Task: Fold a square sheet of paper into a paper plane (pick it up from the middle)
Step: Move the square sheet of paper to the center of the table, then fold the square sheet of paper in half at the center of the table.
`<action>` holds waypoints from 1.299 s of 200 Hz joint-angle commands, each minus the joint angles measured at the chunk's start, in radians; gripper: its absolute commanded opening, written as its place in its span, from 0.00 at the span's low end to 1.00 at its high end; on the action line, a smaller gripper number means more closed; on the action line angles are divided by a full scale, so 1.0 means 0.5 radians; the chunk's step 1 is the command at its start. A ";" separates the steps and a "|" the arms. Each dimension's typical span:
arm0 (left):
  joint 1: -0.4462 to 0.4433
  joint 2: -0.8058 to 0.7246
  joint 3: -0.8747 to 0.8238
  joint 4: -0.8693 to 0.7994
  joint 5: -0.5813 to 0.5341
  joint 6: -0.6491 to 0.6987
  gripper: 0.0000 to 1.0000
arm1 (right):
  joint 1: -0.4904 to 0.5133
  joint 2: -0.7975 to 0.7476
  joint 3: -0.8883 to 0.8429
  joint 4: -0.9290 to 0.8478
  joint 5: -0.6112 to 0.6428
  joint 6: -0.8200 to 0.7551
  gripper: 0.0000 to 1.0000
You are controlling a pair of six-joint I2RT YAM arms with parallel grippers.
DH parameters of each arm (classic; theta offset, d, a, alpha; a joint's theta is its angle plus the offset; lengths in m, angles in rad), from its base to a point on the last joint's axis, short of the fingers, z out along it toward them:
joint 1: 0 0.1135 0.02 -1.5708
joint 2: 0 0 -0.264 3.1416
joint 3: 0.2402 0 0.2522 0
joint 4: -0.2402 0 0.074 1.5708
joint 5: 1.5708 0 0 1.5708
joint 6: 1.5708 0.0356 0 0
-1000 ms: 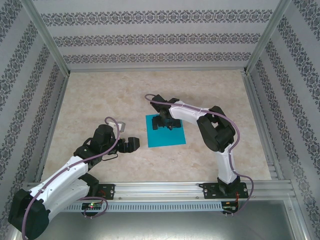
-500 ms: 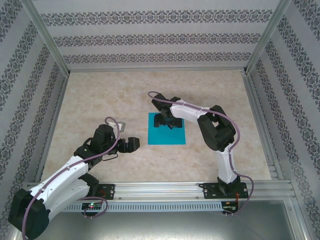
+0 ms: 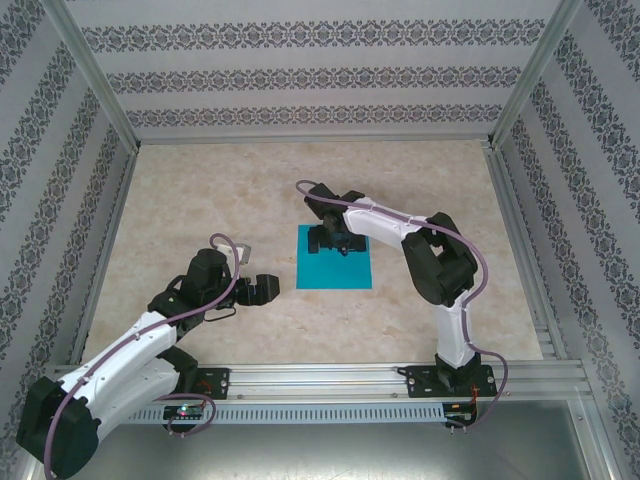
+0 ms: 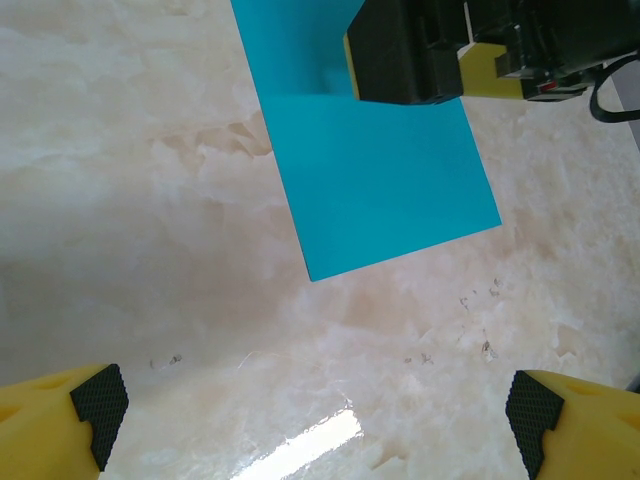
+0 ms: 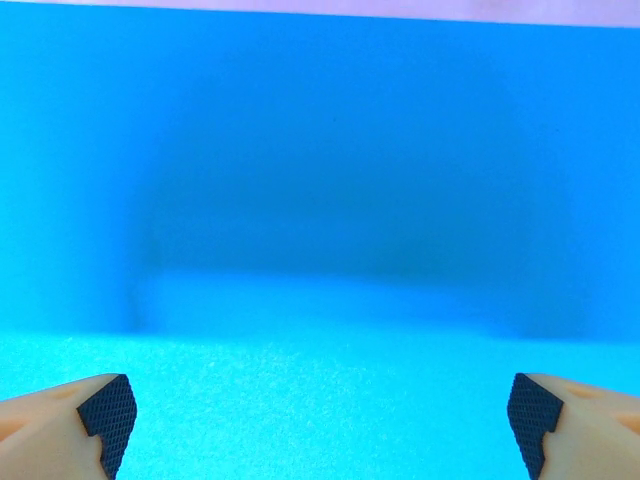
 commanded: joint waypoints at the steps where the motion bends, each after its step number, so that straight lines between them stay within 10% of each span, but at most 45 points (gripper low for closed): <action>1: -0.023 0.029 0.015 -0.010 0.006 -0.017 1.00 | 0.052 -0.004 -0.009 -0.057 -0.008 -0.013 0.98; 260: -0.021 -0.025 0.002 -0.062 -0.012 0.008 1.00 | 0.077 0.224 -0.045 0.043 0.041 0.148 0.83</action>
